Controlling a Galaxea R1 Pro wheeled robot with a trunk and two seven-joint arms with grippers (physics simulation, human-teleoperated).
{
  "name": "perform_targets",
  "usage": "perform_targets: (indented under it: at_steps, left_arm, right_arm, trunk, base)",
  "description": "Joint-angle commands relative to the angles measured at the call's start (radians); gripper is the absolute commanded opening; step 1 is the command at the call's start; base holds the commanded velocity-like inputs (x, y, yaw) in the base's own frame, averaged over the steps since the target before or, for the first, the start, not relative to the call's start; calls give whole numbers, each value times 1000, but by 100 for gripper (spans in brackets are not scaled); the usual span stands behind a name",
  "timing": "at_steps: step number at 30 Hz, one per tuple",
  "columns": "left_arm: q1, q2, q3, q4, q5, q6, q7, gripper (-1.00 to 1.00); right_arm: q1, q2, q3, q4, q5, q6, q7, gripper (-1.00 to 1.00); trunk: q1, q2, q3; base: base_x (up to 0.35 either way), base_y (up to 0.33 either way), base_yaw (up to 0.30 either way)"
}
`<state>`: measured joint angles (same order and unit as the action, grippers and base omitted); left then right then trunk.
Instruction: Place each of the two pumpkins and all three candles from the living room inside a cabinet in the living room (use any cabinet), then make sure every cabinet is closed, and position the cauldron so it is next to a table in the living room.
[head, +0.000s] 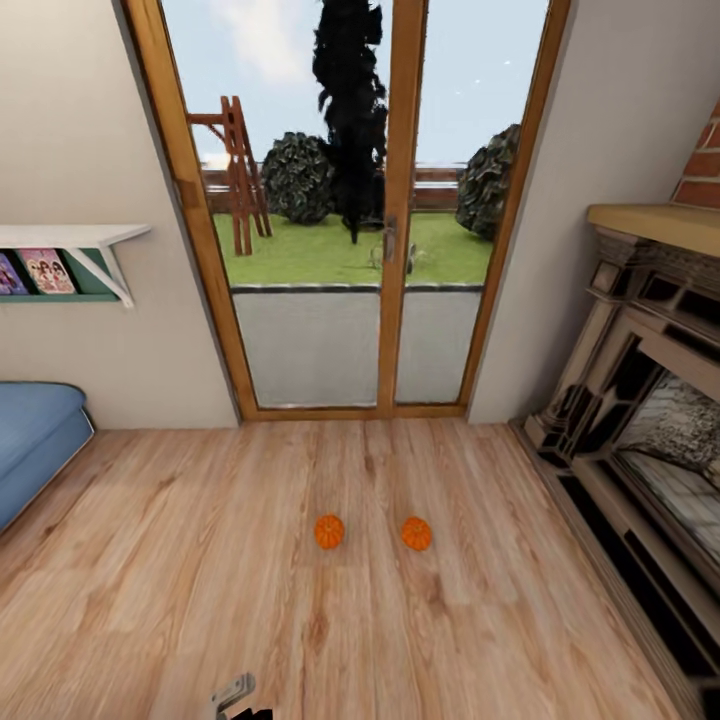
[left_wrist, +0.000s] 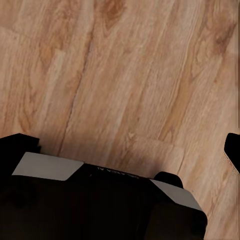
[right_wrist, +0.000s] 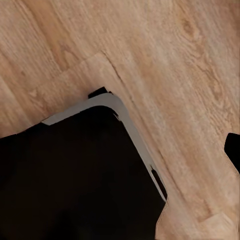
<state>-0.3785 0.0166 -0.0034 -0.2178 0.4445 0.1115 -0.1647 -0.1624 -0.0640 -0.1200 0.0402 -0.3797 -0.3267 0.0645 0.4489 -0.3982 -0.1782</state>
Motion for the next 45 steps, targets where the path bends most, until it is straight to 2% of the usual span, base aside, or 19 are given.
perform_targets:
  at_steps: [1,5,24,27,29,32,33,35,37,41,43,45]
  left_arm:
    - [0,0,-1,-1,8,7,-3,100]
    - [0,0,-1,-1,8,7,-3,100]
    - [0,2,0,-1,8,7,-3,100]
    - [0,2,0,-1,8,7,-3,100]
    - [0,3,0,-1,8,7,-3,100]
    - [0,2,-1,-2,8,7,-3,100]
    - [0,2,-1,-1,8,7,-3,100]
    - [0,2,-1,-1,8,7,-3,100]
    - [0,2,-1,-2,8,7,-3,100]
    - [0,2,-1,-1,8,7,-3,100]
    - [0,2,-1,-1,8,7,-3,100]
    - [0,2,-1,-1,8,7,-3,100]
  right_arm:
    - [-2,-1,-9,4,7,-8,6,100]
    - [-2,0,-11,0,27,-5,6,100]
    - [-2,1,-13,-11,24,-3,4,100]
    - [-2,-1,-16,-13,23,6,24,100]
    - [-2,-4,-20,-24,21,11,71,100]
    - [-2,-14,-24,-86,-31,76,215,100]
    - [-2,-30,-25,-124,-81,118,260,100]
    - [-2,-46,-25,-152,-149,145,287,100]
    - [-2,-53,-26,-164,-209,139,296,100]
    - [-2,-52,-26,-168,-235,67,297,100]
    - [-2,-51,-24,-167,-240,-2,297,100]
    - [-2,-54,-22,-162,-239,-29,296,100]
  trunk:
    - [1,-2,-2]
    - [1,-2,-2]
    - [1,-2,-2]
    - [1,-2,-2]
    - [1,-2,-2]
    - [1,-2,-2]
    - [1,-2,-2]
    - [1,-2,-2]
    - [1,-2,-2]
    - [1,-2,-2]
    - [1,-2,-2]
    - [1,-2,-2]
  base:
    - [336,0,2]
    - [336,0,1]
    - [336,0,0]
    - [336,0,0]
    - [336,0,0]
    - [336,0,0]
    - [336,0,0]
    - [332,0,0]
    - [296,0,0]
    - [207,0,0]
    - [138,0,0]
    - [122,0,0]
